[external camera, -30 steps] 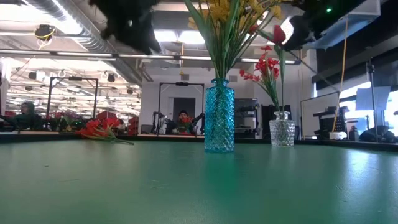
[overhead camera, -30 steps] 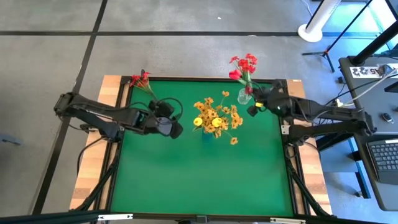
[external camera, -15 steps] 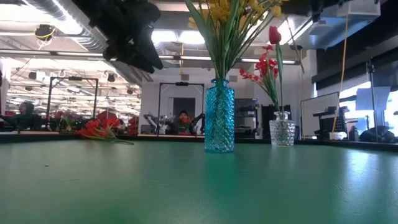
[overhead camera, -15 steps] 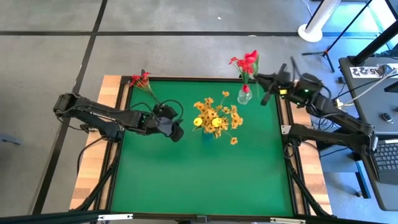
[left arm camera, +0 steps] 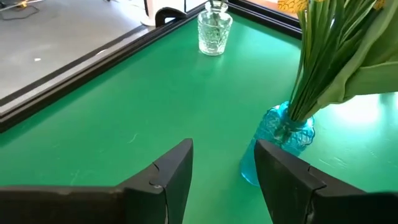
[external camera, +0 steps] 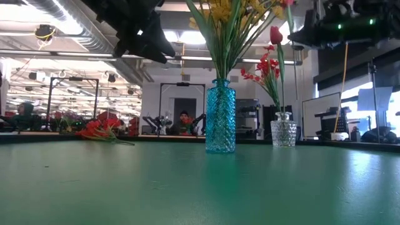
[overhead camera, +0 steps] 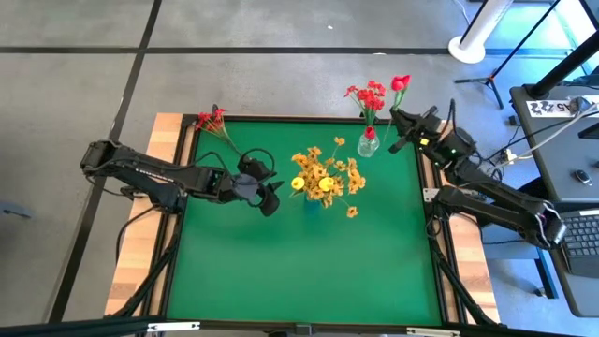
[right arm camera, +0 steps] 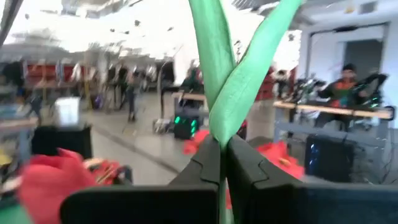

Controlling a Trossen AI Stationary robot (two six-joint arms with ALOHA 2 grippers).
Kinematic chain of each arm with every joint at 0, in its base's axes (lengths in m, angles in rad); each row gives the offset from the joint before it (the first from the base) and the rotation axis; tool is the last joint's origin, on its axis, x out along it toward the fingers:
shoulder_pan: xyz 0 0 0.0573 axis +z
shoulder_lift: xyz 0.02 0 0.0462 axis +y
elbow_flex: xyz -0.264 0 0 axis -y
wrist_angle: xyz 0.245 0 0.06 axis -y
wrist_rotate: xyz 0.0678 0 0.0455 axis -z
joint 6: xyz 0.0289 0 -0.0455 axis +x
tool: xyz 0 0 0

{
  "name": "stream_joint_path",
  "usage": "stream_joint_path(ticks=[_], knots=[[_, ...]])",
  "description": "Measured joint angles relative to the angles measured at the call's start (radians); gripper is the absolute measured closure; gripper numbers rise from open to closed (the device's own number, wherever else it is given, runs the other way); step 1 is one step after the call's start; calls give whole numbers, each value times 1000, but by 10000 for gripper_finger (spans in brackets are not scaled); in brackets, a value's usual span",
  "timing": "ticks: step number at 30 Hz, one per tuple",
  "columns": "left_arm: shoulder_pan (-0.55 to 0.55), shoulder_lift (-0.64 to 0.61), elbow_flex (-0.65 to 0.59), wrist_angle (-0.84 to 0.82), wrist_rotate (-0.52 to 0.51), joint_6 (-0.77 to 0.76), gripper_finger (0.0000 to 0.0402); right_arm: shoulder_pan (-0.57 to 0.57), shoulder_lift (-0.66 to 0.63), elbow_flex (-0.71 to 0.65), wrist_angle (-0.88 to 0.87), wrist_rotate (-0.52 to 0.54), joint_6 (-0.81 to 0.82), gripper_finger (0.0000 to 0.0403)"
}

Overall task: Sort flowers into vase by color
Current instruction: Put the red flower into the transparent crystal vase

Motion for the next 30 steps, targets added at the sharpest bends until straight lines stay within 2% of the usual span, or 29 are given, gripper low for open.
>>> stream_joint_path(ticks=[5,11,18,30], knots=[[0,0,0,0,3,0,235,-69,24,-117,251,-1,68,398],[0,0,0,4,2,1,235,-93,83,-158,320,-14,96,398],[0,0,0,30,0,2,235,-93,221,-158,482,-2,103,398],[-6,0,0,29,4,2,235,-93,418,-157,480,-9,76,386]])
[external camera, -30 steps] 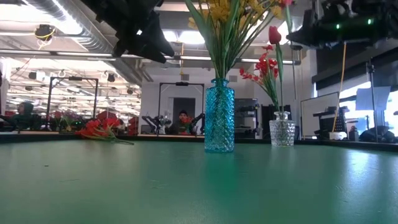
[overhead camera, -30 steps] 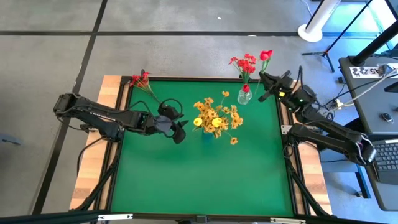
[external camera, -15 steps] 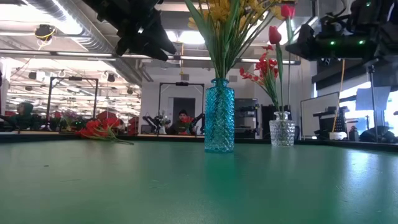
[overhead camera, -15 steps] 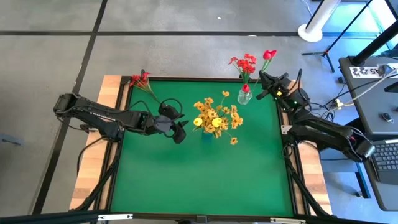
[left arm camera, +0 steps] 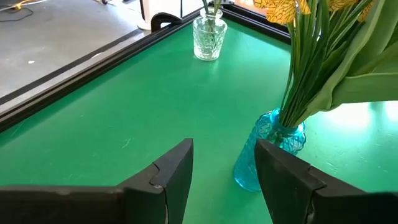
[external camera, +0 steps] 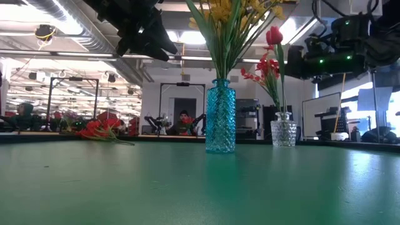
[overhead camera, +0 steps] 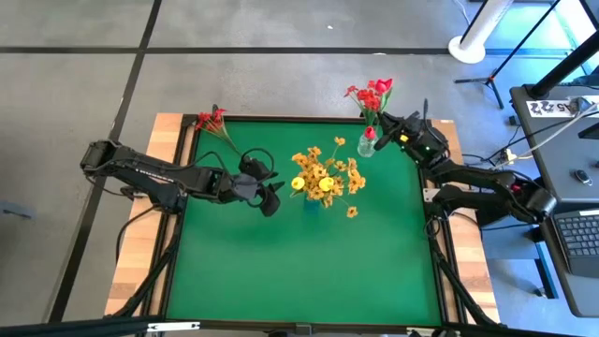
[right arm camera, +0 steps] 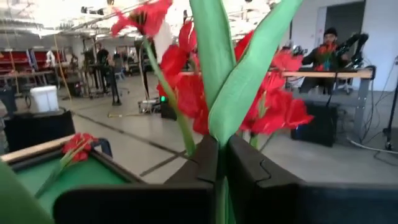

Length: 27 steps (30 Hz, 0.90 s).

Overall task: Sort flowers into vase by color
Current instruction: Put the red flower into the transparent crystal vase, then put the red flowers into the transparent crystal vase

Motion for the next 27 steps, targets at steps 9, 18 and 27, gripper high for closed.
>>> stream_joint_path(ticks=[9,18,27], knots=[[-1,0,0,-8,-13,-33,235,0,-12,0,-85,-53,-1,299],[-1,0,0,-77,-16,-87,235,0,-180,0,-325,-51,15,157],[81,1,0,-451,-69,-589,235,1,-479,0,-549,-242,109,101]])
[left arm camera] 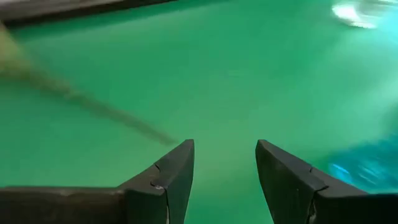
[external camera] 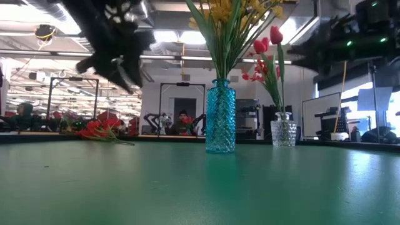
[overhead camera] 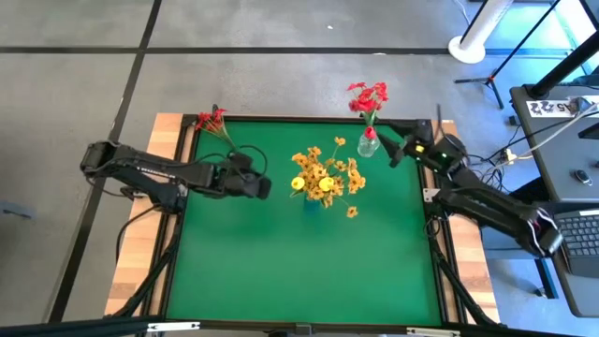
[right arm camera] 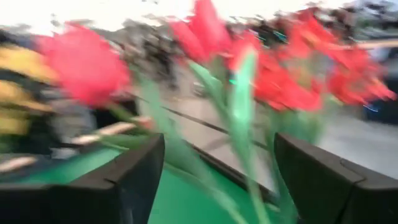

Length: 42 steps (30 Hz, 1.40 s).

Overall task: Sort flowers into vase by color
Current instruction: Put the red flowers into the transparent crystal vase

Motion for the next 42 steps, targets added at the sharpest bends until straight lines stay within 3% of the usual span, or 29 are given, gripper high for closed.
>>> stream_joint_path(ticks=[4,10,21,25,42], knots=[[74,0,0,-130,-12,-137,235,0,-125,0,6,-117,91,102],[261,4,0,-119,-29,-110,235,0,-273,0,5,-184,181,109],[650,141,0,15,296,-11,235,0,-378,0,34,-311,311,110],[699,195,0,24,349,-12,235,0,-398,0,35,-346,333,110],[779,339,0,-4,348,-38,235,0,-405,0,35,-405,343,110]])
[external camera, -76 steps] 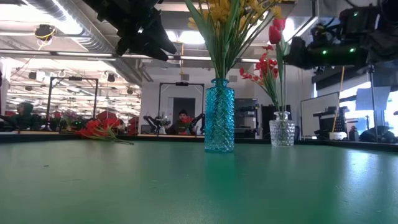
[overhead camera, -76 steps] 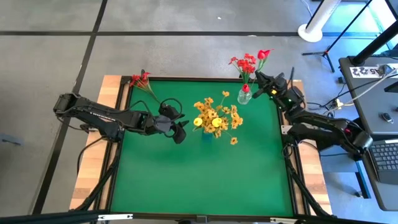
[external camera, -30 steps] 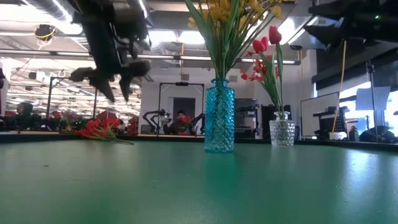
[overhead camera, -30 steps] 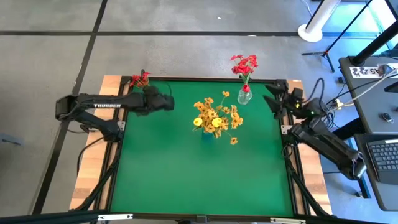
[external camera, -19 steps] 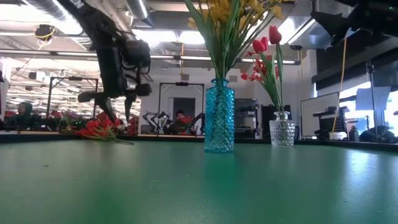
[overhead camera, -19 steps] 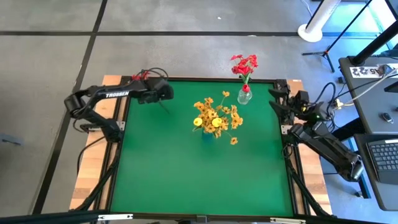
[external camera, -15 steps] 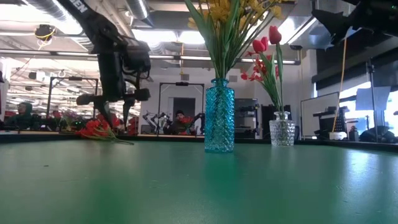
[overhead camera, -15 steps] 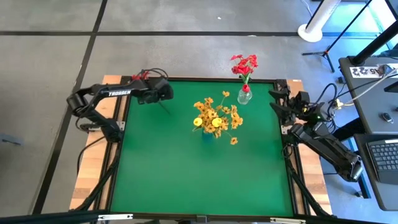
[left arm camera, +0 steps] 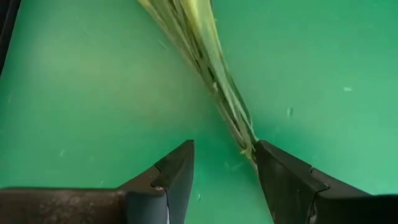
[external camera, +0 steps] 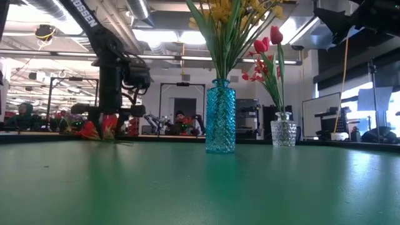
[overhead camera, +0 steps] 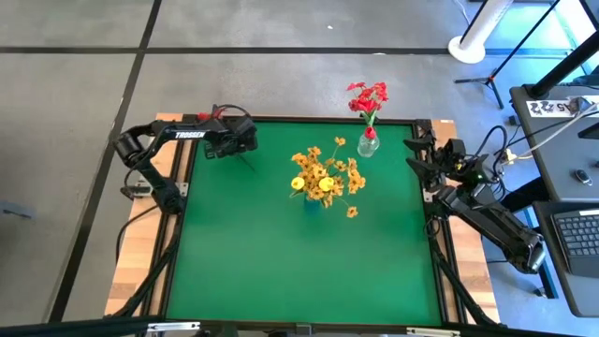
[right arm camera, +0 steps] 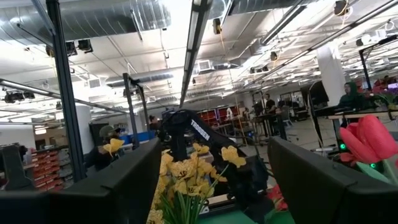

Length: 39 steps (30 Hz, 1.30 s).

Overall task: Sort flowers into vase by color
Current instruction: Put the red flowers into the transparent crystal vase

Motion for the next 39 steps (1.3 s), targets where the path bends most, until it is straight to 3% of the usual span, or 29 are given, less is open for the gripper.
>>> stream_joint_path(ticks=[13,17,22,26,32,37,39], knots=[[22,66,2,65,-10,3,243,0,0,0,-4,1,2,110],[12,67,3,65,-14,27,288,0,0,0,-5,2,1,110],[-12,68,4,72,-22,79,380,0,0,0,2,2,21,110],[-39,46,0,70,-25,161,389,0,0,0,34,11,25,110],[-117,-110,16,58,-17,237,396,0,0,0,48,53,27,110],[-191,-328,16,71,-75,238,398,0,1,0,55,55,49,110],[-226,-425,15,149,-75,252,398,0,1,0,75,55,58,110]])
